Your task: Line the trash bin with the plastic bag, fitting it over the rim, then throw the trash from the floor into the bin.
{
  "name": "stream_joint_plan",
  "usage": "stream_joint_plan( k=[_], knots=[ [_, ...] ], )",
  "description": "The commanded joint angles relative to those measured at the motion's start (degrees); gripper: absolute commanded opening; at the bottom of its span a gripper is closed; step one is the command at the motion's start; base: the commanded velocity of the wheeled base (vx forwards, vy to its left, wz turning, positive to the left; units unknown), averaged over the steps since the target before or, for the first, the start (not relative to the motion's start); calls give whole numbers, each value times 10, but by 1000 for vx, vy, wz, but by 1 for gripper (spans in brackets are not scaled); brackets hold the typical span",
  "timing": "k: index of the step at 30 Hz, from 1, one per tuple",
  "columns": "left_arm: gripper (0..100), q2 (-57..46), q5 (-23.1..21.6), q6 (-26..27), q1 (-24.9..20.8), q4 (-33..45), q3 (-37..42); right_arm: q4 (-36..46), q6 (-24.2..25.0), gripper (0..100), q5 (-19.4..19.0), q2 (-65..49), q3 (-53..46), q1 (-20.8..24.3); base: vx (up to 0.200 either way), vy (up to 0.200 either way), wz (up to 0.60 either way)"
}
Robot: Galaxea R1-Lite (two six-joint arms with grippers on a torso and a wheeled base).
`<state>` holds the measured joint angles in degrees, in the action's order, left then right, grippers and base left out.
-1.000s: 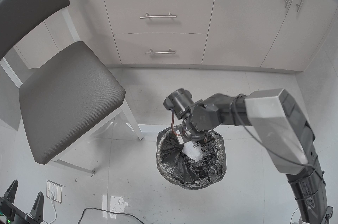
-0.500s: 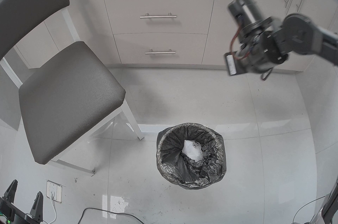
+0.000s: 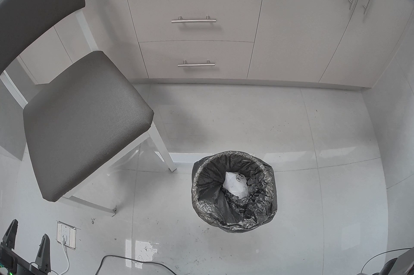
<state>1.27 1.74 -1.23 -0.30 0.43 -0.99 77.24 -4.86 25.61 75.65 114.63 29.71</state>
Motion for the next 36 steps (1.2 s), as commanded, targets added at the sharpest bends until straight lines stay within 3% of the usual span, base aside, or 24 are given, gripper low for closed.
stream_joint_plan(
  k=[1,3,4,7,9,11,12,16,19,22,27,33,35,36],
  knots=[
    [100,-13,-1,4,3,-1,8,120,-42,0,-69,-165,0,-34,0,0,0],
    [100,-13,-1,5,3,-1,8,128,-43,0,-74,-181,0,-50,0,0,0],
    [100,-13,-1,5,3,-1,8,120,-42,0,-79,-224,0,-82,0,0,0],
    [100,-13,-1,5,3,-1,8,114,-51,0,-81,-285,0,-98,0,0,0],
    [100,-13,-1,5,3,-1,8,114,-99,0,-92,-372,0,-132,0,0,0],
    [100,-13,-1,5,3,-1,8,114,-105,0,-94,-387,0,-140,0,0,0],
    [100,-13,-1,5,3,-1,8,99,-112,0,-111,-467,0,-181,0,0,0],
    [100,-13,-1,5,3,-1,8,34,-116,0,-140,-571,0,-229,0,0,0],
    [100,-13,-1,5,3,-1,8,-17,-117,0,-159,-630,-16,-242,0,0,0],
    [100,-13,-1,5,3,-1,8,-93,-117,0,-166,-700,-138,-249,0,0,0],
    [100,-13,-1,5,3,-1,8,-53,-104,0,-166,-702,-148,-251,0,0,0],
    [100,-13,-1,5,3,-1,8,-6,-52,0,-166,-703,-186,-253,0,0,0],
    [100,-13,-1,5,3,-1,8,-24,-37,0,-167,-735,-273,-305,0,0,0],
    [100,-13,-1,5,3,-1,8,-25,-34,0,-164,-741,-292,-309,0,0,0]
  ],
)
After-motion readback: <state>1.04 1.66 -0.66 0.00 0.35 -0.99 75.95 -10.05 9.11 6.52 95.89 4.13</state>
